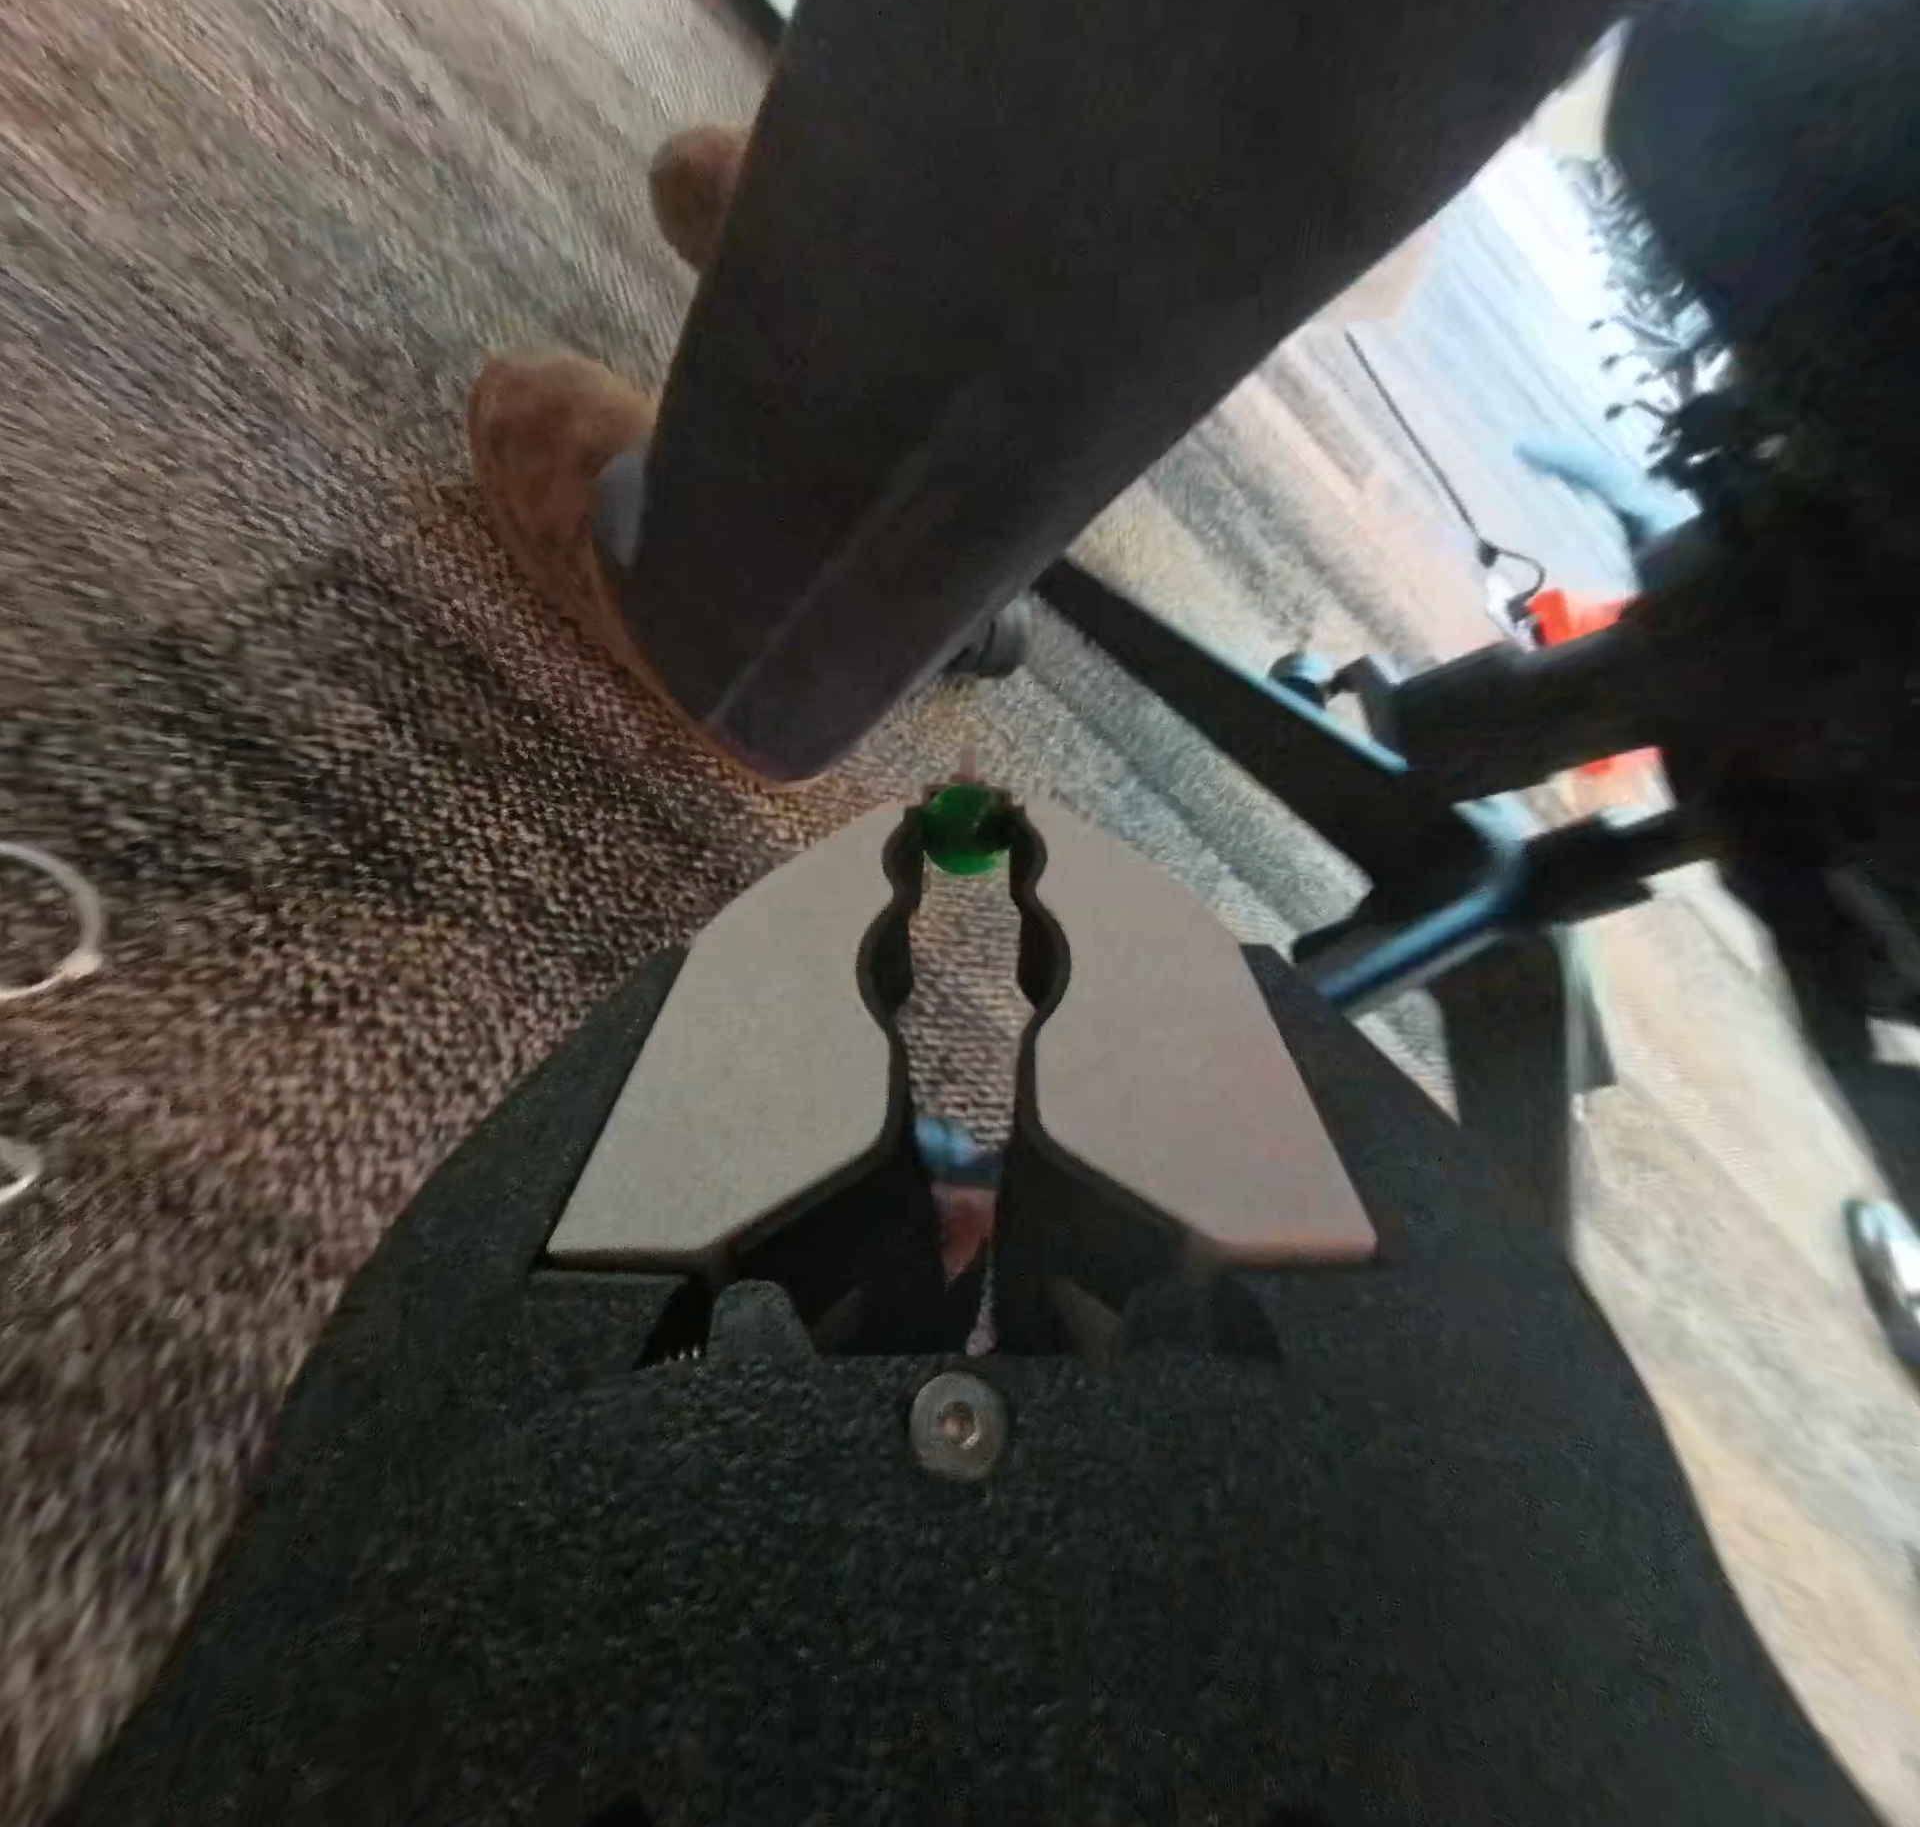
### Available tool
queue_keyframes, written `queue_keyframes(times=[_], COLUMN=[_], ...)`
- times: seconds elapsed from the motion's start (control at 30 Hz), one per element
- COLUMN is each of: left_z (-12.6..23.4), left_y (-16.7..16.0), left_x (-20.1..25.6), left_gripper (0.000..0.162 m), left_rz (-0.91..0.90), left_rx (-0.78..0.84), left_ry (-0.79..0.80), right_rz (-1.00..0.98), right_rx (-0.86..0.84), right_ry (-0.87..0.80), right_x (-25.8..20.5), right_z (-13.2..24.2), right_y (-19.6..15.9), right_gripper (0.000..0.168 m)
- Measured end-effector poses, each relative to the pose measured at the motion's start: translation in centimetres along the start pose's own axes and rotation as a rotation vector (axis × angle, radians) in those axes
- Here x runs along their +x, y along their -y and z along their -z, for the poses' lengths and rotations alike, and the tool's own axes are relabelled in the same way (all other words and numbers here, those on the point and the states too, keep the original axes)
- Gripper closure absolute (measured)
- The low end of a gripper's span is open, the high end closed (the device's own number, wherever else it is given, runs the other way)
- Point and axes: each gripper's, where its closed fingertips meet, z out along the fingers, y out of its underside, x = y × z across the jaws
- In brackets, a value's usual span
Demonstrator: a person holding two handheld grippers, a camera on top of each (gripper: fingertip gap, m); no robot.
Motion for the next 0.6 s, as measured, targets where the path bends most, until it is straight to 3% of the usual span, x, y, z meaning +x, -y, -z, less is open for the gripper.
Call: queue_keyframes(times=[0.2, 0.33, 0.47, 0.6], left_z=[15.2, 21.9, 24.6, 21.3], left_y=[10.6, 19.9, 30.4, 39.7], left_x=[10.6, 19.0, 28.3, 36.0], left_gripper=[0.147, 0.147, 0.147, 0.147], left_rz=[-0.126, -0.298, -0.464, -0.614], left_rx=[0.062, 0.173, 0.337, 0.549], left_ry=[0.228, 0.468, 0.703, 0.763], right_rz=[-0.040, -0.066, -0.242, -0.606], right_rx=[0.232, 0.331, 0.345, 0.313], right_ry=[0.011, 0.053, 0.198, 0.419], right_x=[0.1, -0.1, 0.0, 1.1], right_z=[2.6, 4.5, 7.5, 9.8], right_y=[3.1, 5.0, 8.7, 11.3], right_gripper=[0.138, 0.139, 0.147, 0.145])
